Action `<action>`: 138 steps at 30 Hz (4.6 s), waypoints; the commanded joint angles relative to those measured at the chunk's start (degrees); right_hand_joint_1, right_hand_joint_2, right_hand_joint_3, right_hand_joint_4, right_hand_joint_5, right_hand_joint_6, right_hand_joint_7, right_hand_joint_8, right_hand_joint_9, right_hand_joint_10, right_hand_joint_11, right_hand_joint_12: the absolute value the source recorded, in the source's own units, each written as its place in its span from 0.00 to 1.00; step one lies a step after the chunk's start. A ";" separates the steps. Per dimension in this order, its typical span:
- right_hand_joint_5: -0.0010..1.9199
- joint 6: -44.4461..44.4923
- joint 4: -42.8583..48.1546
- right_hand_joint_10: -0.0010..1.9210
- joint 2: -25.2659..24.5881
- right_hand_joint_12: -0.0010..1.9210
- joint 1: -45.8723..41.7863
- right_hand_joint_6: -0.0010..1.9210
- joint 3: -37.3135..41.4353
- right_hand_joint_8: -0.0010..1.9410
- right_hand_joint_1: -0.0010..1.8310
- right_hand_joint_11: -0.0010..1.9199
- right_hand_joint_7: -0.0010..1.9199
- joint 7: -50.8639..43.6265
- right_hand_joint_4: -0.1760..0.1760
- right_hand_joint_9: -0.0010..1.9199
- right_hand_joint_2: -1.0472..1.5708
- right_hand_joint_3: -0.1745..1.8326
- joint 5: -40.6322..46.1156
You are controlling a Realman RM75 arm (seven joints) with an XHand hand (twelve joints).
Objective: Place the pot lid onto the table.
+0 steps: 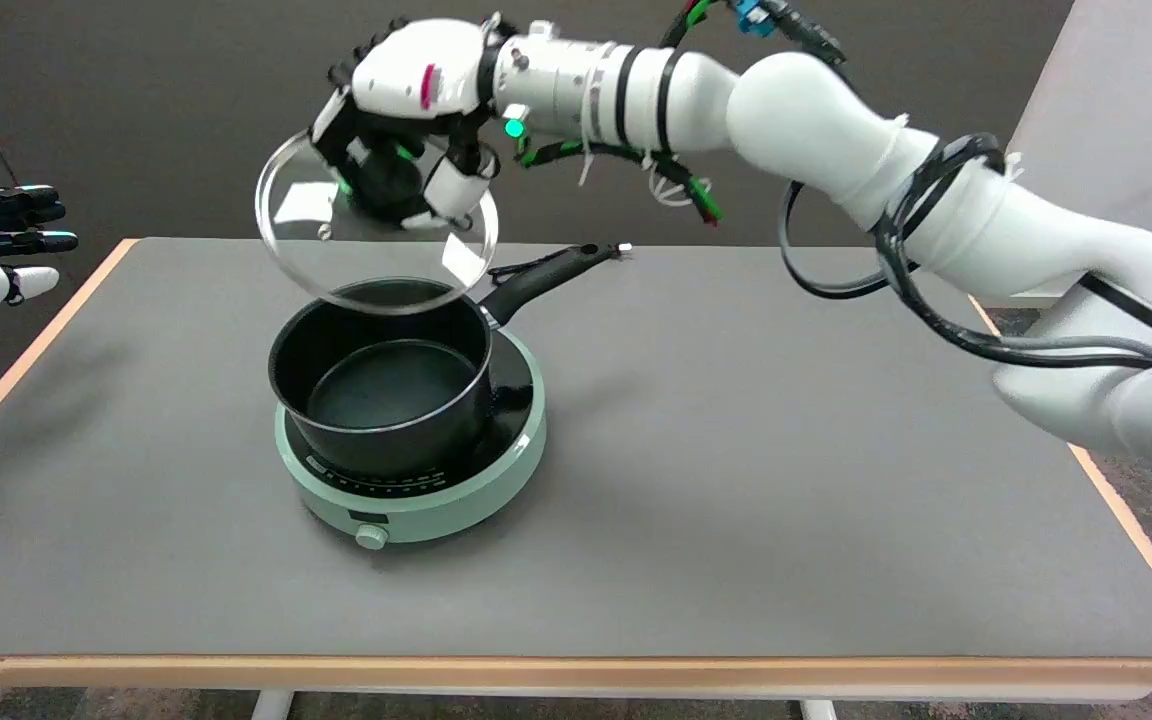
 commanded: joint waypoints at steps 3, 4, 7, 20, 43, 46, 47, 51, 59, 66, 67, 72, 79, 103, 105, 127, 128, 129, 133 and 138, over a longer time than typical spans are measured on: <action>0.38 5.77 0.32 0.69 12.23 0.54 -0.18 0.62 11.64 0.65 0.75 0.36 0.48 -0.29 1.00 0.46 0.71 0.41 -6.02; 0.38 5.84 0.64 0.69 13.41 0.54 -0.68 0.62 12.58 0.65 0.75 0.36 0.48 -0.31 1.00 0.46 0.71 0.41 -6.47; 0.38 6.01 1.43 0.69 16.13 0.55 -2.33 0.62 16.50 0.65 0.75 0.38 0.49 -0.37 1.00 0.46 0.71 0.41 -8.09; 0.36 8.16 4.38 0.73 29.26 0.87 -17.24 0.65 32.83 0.67 0.75 0.36 0.48 -0.29 1.00 0.45 0.72 0.40 -9.29; 0.37 8.40 -3.81 0.75 39.29 0.83 -37.64 0.64 32.27 0.67 0.74 0.37 0.47 0.27 1.00 0.45 0.72 0.40 -4.53; 0.37 8.57 -6.45 0.75 38.70 0.83 -37.72 0.64 30.46 0.67 0.75 0.37 0.48 0.11 1.00 0.45 0.72 0.40 -2.42; 0.37 8.65 -7.38 0.75 38.24 0.83 -37.72 0.64 30.15 0.67 0.75 0.37 0.48 0.11 1.00 0.45 0.72 0.40 -2.42; 0.37 9.13 -10.30 0.75 36.69 0.83 -37.55 0.64 30.15 0.67 0.75 0.37 0.48 0.19 1.00 0.45 0.72 0.40 -2.42; 0.37 9.20 -13.50 0.76 34.89 0.82 -38.28 0.64 29.19 0.67 0.75 0.37 0.48 0.19 1.00 0.45 0.72 0.40 -1.78; 0.37 8.30 -11.43 0.76 33.34 0.82 -38.76 0.64 28.71 0.66 0.75 0.37 0.48 -0.21 1.00 0.45 0.72 0.40 1.61; 0.37 7.92 -11.19 0.77 32.62 0.82 -38.84 0.64 28.63 0.66 0.75 0.37 0.48 -0.22 1.00 0.45 0.72 0.40 2.15; 0.37 7.77 -11.04 0.77 29.75 0.82 -38.34 0.64 28.31 0.66 0.75 0.37 0.48 -0.29 1.00 0.45 0.72 0.40 2.62; 0.37 7.21 -9.27 0.77 27.62 0.82 -32.67 0.64 22.12 0.67 0.75 0.37 0.48 -0.28 1.00 0.45 0.72 0.40 2.62; 0.37 7.21 -16.24 0.79 19.76 0.81 -20.53 0.64 8.15 0.67 0.75 0.37 0.48 0.03 1.00 0.45 0.72 0.40 2.62; 0.37 7.21 -16.64 0.79 19.06 0.81 -20.06 0.64 7.36 0.67 0.75 0.37 0.48 0.11 1.00 0.45 0.72 0.40 2.62; 0.37 7.69 -20.67 0.79 13.84 0.81 -20.80 0.64 5.14 0.67 0.75 0.37 0.48 0.11 1.00 0.45 0.72 0.40 2.62; 0.37 7.76 -21.03 0.79 13.54 0.81 -20.87 0.64 5.14 0.67 0.75 0.37 0.48 0.11 1.00 0.45 0.72 0.40 2.62; 0.37 7.77 -21.14 0.79 13.29 0.81 -20.87 0.64 5.14 0.67 0.75 0.37 0.48 0.11 1.00 0.45 0.72 0.40 2.62; 0.37 7.84 -22.24 0.79 12.26 0.81 -20.86 0.64 5.14 0.67 0.75 0.37 0.48 0.11 1.00 0.45 0.72 0.40 2.62; 0.37 7.67 -22.96 0.79 10.89 0.81 -20.28 0.64 5.13 0.67 0.75 0.37 0.48 0.11 1.00 0.45 0.72 0.40 2.62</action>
